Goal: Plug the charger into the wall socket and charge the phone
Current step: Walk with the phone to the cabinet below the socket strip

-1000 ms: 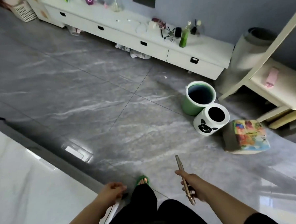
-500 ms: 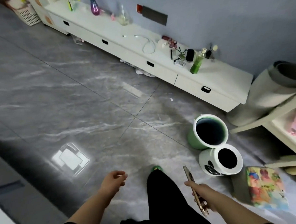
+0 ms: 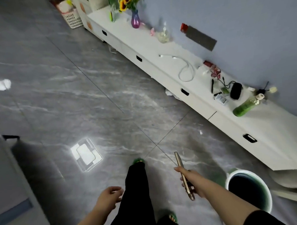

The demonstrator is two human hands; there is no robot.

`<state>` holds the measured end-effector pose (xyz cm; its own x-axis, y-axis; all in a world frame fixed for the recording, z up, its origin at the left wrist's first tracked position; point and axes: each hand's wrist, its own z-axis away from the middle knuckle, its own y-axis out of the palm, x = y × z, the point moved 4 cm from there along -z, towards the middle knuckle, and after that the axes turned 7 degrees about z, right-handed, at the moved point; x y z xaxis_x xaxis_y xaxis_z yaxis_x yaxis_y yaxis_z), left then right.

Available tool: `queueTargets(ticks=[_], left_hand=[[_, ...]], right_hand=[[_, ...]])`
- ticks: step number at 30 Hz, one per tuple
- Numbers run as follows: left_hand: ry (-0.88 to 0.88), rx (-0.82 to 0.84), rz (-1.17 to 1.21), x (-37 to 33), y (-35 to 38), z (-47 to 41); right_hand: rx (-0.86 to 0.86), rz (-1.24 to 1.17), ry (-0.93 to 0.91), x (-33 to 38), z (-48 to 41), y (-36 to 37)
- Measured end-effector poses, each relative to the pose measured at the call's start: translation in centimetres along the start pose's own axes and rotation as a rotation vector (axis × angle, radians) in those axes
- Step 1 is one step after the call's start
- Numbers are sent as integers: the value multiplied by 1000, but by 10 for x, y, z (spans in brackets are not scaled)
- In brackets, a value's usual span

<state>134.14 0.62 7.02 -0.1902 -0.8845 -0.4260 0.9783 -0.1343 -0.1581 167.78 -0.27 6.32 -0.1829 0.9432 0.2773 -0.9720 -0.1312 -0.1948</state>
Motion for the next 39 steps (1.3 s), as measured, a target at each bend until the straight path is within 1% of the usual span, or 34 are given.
queueTargets(ticks=[4, 8, 12, 17, 22, 26, 29, 34, 39], left_hand=[[29, 15, -33, -85, -11, -39], [74, 57, -84, -178, -9, -73], [119, 99, -122, -270, 5, -107], [143, 125, -162, -373, 29, -158], [118, 108, -198, -455, 51, -195], [130, 62, -241, -520, 61, -222], [122, 43, -253, -573, 61, -250], [118, 63, -289, -666, 65, -296], [160, 175, -425, -769, 85, -356]], right_hand=[[-33, -29, 41, 69, -24, -10], [-39, -63, 107, 116, -41, -26], [5, -95, 180, 153, -54, -53], [49, -120, 234, 210, -77, -104], [-41, -57, 115, 323, -102, -148], [-41, -20, 34, 419, -125, -176], [-65, -64, -1, 482, -141, -191], [-84, -166, -2, 562, -173, -210], [-100, -335, 87, 608, -207, -215]])
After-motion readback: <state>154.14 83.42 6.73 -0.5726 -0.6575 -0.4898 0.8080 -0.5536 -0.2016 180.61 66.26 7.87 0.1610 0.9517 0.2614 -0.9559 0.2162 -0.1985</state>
